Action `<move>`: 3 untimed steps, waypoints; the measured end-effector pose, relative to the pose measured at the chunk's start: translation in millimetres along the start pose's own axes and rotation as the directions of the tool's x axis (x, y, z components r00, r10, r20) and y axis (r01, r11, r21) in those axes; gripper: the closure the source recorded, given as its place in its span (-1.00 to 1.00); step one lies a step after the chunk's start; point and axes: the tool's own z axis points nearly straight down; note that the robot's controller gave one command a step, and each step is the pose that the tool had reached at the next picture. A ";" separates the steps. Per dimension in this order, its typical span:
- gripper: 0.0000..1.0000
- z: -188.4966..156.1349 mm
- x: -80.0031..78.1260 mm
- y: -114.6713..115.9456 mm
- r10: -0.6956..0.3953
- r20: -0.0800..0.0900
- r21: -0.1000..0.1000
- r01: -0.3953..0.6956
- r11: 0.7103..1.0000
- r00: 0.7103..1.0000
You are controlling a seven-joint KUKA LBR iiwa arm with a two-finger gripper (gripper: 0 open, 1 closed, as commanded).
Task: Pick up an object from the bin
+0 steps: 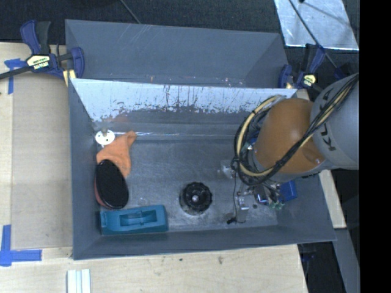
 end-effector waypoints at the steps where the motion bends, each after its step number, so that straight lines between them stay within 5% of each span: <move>1: -1.00 16.3 -15.2 34.5 0.011 0.002 0.001 -0.011 1.000 1.000; 2: -1.00 18.1 -28.8 58.3 0.063 0.001 0.001 -0.063 0.998 0.998; 3: 1.00 20.3 2.3 95.9 0.036 0.003 0.001 -0.036 0.999 0.999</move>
Offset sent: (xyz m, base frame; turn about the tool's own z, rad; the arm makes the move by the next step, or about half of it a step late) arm 0.0358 0.0749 -0.0191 -0.0948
